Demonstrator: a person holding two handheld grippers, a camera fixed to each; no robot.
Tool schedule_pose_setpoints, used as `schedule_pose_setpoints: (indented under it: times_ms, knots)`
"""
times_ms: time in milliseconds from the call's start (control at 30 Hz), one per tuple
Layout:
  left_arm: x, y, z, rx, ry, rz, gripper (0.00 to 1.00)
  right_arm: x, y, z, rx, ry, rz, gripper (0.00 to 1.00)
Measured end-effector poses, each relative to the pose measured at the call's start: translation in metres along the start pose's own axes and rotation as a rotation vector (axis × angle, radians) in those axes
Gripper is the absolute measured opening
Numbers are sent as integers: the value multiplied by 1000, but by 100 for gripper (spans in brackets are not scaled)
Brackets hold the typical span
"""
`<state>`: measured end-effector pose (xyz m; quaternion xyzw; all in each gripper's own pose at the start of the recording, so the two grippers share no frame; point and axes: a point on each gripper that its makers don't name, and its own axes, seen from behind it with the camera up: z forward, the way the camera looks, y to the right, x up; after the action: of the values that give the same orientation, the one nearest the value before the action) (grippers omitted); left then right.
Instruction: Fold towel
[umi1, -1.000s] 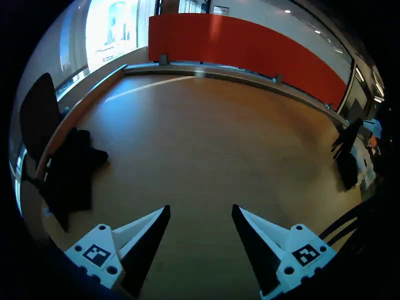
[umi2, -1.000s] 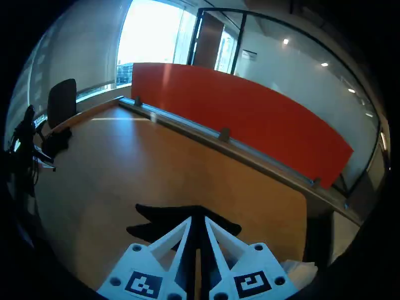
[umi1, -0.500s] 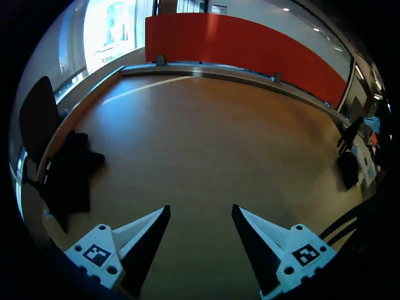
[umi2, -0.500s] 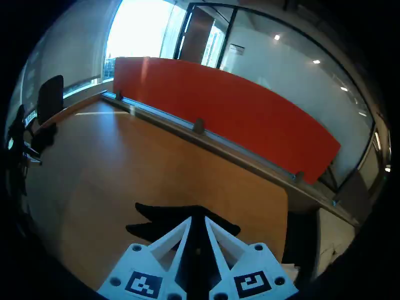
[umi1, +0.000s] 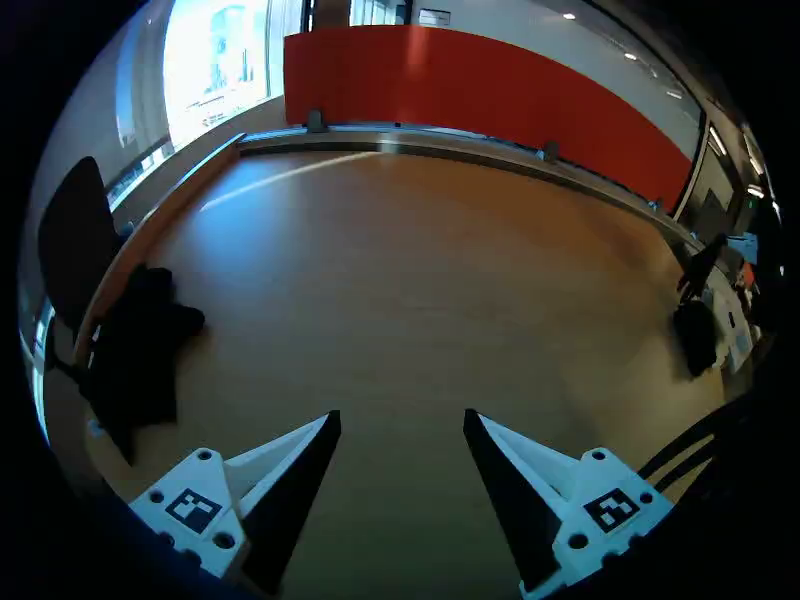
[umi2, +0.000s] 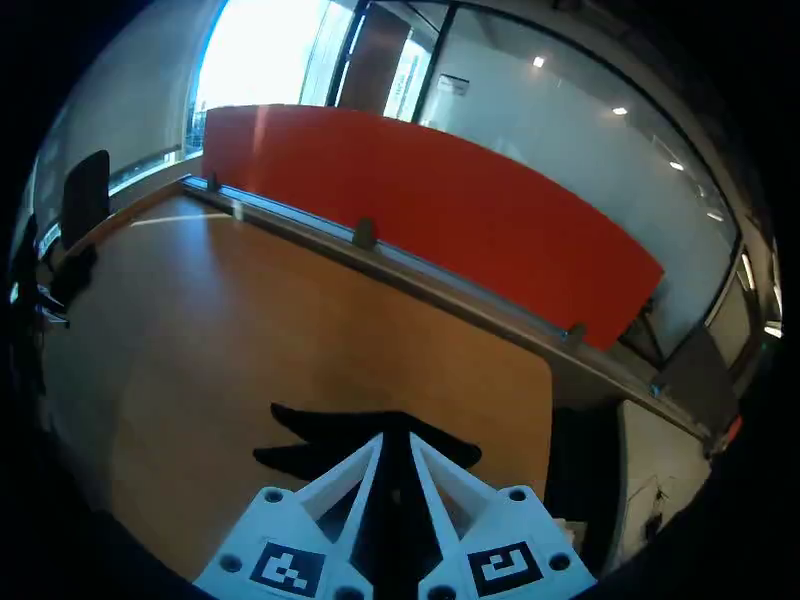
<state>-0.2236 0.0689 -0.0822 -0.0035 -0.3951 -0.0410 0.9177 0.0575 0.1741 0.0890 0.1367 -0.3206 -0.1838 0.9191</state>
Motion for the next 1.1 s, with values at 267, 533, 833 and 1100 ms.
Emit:
schedule_pose_setpoints:
  times_ms: [267, 533, 833, 1100]
  knots:
    - [2, 3, -1, -3, 1, 8, 91, -13, 2, -5, -5, -13, 8, 6]
    - [4, 6, -2, -10, 1, 22, 91, -41, 10, -22, -17, -45, 20, 6]
    - [3, 9, -2, -18, -2, 34, 91, -92, 19, -44, -41, -111, 63, 6]
    - [3, 10, -4, -20, -3, 40, 91, -131, 14, -55, -54, -160, 114, 6]
